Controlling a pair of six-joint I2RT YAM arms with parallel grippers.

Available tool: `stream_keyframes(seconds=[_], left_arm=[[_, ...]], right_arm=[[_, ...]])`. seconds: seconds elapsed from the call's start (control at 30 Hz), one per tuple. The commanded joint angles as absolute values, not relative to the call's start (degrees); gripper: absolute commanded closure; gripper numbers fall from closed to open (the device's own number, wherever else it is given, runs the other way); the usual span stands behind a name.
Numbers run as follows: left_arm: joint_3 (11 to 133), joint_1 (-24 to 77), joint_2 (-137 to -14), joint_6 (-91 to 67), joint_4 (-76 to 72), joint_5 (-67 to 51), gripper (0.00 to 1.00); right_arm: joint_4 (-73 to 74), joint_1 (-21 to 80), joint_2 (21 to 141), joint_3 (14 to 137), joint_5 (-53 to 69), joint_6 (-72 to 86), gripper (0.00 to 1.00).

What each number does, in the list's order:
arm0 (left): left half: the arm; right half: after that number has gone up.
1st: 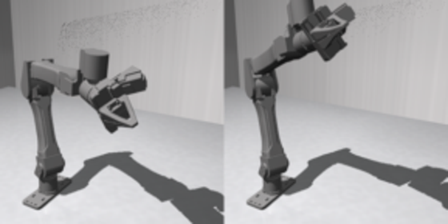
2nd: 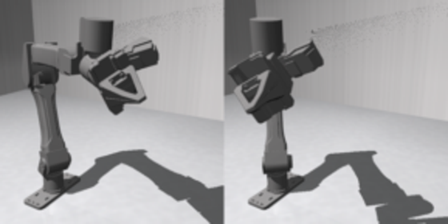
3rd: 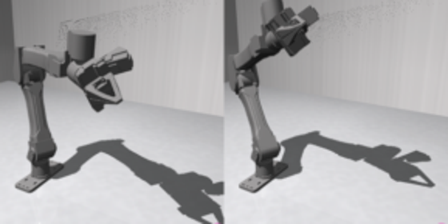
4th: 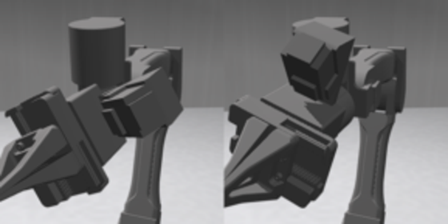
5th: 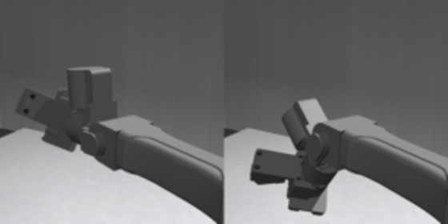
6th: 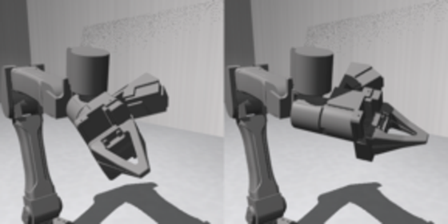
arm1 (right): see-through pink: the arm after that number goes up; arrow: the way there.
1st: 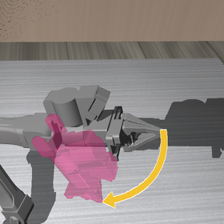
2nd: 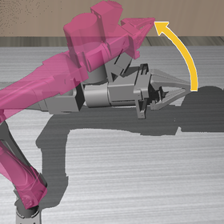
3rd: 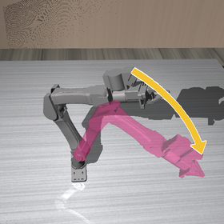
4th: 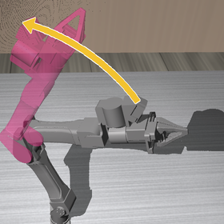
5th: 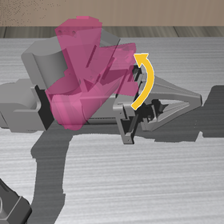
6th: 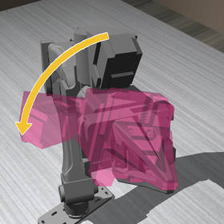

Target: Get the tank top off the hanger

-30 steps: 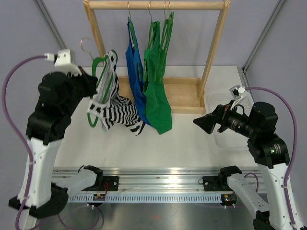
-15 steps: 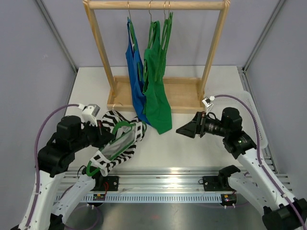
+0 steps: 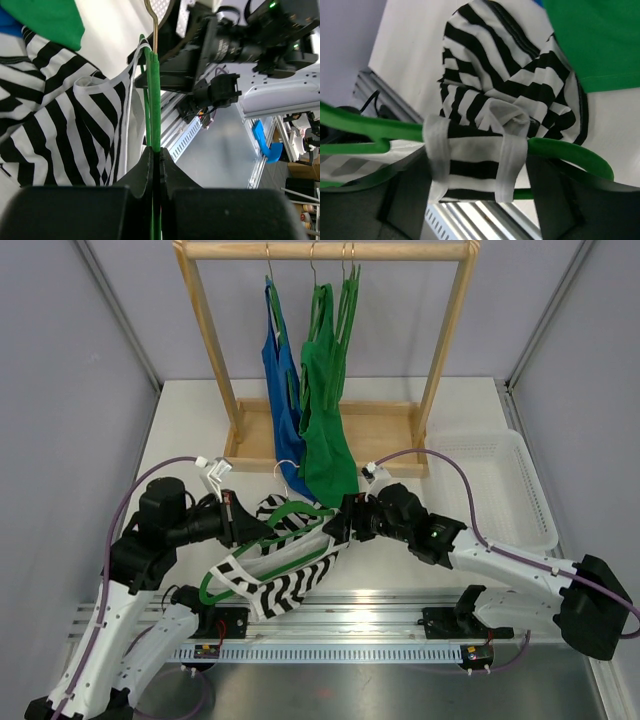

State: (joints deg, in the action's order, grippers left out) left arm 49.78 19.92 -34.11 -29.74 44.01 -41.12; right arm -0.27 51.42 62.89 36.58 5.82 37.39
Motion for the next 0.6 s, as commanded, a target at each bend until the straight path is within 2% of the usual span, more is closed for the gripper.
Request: stream_keyframes(seconds=[0.0,0.07,0.13,0.2,0.33,0.43,0.47,0.53,0.57], left_arm=[[49.83,20.39,-34.45,-32.96,35.77,-45.27,1.0],[49.83,20.39,-34.54,-32.52,36.47,-44.21,1.0],[50.18,20.39,-34.8,-31.21,38.39,-42.11,1.0],[50.62,20.39,-35.5,-29.11,40.42,-38.08,1.0],[50.8,20.39,-36.82,-26.81,43.42,-35.25,1.0],[50.45,20.39,-37.09,-26.28,43.24,-35.25,1.0],[50.36,20.39,-37.09,-26.28,43.07,-35.24,1.0],[50.27,20.39,-37.09,-26.63,42.37,-36.03,1.0],[50.27,20.48,-37.09,-26.72,42.02,-36.3,1.0]], right_arm=[[-2.29,53.09,64.6,40.69,-5.27,35.95,0.26],[-1.59,53.26,65.13,41.31,-6.15,35.07,0.41],[-0.62,53.26,64.6,41.31,-6.85,34.72,0.63],[-0.26,53.26,63.9,40.96,-7.29,34.37,0.64],[3.69,53.26,61.79,41.04,-9.93,33.23,0.41],[5.71,53.26,61.08,41.57,-11.69,32.7,0.5],[5.89,53.26,61.08,41.49,-11.78,32.61,0.65],[5.71,53.26,61.52,41.57,-11.52,32.26,0.75],[5.54,53.26,61.87,41.57,-11.51,32.34,0.76]])
